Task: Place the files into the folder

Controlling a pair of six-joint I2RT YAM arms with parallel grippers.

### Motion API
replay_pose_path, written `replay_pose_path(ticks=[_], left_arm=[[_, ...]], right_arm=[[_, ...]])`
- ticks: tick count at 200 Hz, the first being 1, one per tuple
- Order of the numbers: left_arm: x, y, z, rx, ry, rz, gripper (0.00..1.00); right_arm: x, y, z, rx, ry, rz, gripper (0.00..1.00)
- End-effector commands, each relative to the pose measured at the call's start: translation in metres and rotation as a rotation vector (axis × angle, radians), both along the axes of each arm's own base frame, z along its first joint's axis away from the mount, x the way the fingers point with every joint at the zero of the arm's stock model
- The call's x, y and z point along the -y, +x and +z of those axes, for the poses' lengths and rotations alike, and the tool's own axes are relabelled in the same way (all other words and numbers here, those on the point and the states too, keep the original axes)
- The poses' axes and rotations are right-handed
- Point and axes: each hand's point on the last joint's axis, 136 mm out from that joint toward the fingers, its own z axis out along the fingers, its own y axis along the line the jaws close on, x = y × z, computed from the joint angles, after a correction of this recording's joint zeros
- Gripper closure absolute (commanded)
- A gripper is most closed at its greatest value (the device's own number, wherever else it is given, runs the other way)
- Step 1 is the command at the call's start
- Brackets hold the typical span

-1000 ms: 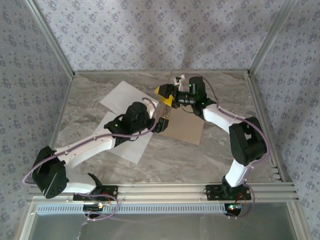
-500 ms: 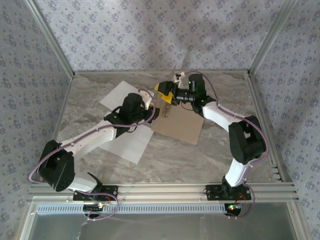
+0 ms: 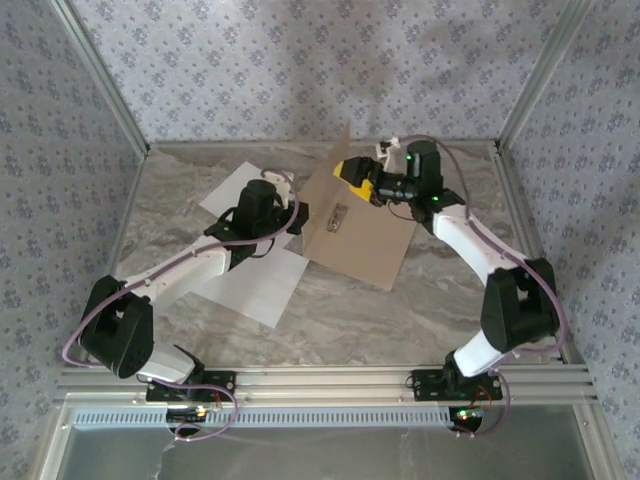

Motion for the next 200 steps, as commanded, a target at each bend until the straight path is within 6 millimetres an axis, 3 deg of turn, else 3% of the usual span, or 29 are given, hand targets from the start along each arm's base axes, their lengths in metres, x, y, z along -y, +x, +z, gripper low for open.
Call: replay_pose_path(ticks=[1, 39, 90, 154, 200], left_arm=[[-0.003, 0.012, 0.013, -0.067, -0.156, 0.128, 0.9], [-0.012, 0.018, 0.005, -0.145, -0.256, 0.26, 0.92], [0.008, 0.023, -0.015, -0.214, -0.348, 0.299, 0.93], [0.028, 0.007, -0.039, -0.232, -0.388, 0.379, 0.95], [0.014, -0.008, -0.058, -0.242, -0.415, 0.461, 0.95]], right_arm=[[0.027, -0.014, -0.006, -0.016, -0.059, -0.042, 0.0], [0.063, -0.027, -0.003, -0.029, -0.058, -0.101, 0.0], [0.093, -0.039, -0.005, -0.04, -0.056, -0.156, 0.0], [0.109, -0.044, -0.014, -0.066, -0.053, -0.18, 0.0], [0.113, -0.046, -0.021, -0.075, -0.053, -0.182, 0.0]])
